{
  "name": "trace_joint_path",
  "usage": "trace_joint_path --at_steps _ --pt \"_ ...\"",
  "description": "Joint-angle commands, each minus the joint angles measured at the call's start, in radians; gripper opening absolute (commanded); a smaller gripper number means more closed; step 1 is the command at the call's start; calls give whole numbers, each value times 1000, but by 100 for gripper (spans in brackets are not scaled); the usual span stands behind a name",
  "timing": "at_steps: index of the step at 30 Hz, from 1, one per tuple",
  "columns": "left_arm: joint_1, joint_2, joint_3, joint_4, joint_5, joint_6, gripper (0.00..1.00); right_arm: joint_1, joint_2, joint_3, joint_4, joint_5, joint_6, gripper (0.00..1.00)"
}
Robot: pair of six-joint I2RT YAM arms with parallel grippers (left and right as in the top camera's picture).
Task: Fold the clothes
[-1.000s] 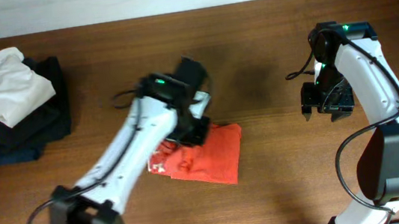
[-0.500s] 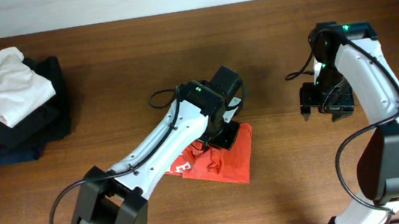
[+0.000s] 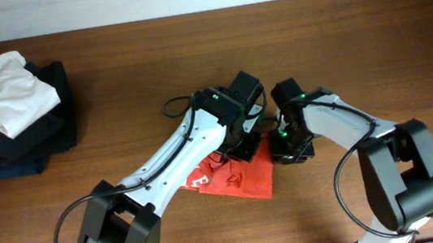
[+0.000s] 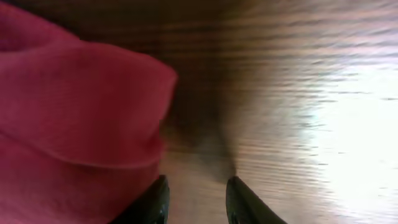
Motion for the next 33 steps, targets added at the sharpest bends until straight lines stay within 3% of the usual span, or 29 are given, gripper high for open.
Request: trace_joint_path --at_steps 1,3,5,6,7,10,13,15,19,25,29,33 --pt "-42 0 9 21 26 -5 4 23 -5 -10 11 -13 42 34" --pt "-69 0 8 36 26 -5 4 22 -5 -10 10 -13 42 34" --pt "-84 0 8 40 25 -5 27 22 -5 -10 7 -12 41 35" --pt "-84 0 8 39 18 -5 43 22 -5 -10 0 -3 40 39" --pt "-79 0 9 29 -27 0 49 15 -6 -4 -22 14 30 46" --pt "14 -5 92 -103 -202 3 50 -91 -6 135 -233 186 29 51" --pt "206 -37 191 -140 -228 2 50 -178 -17 368 -426 194 -77 51" --pt "336 -43 191 -131 -150 2 53 -159 -30 482 -503 128 -201 51" --pt "539 -6 165 -134 95 -2 54 16 -45 499 -497 79 -352 52" --pt "549 13 -54 -49 130 -1 55 297 -43 471 -415 289 -354 57" --pt "549 13 -190 72 192 -1 55 371 -39 441 -377 289 -377 58" --pt "549 13 -203 90 191 -1 55 403 -39 377 -374 289 -391 58"
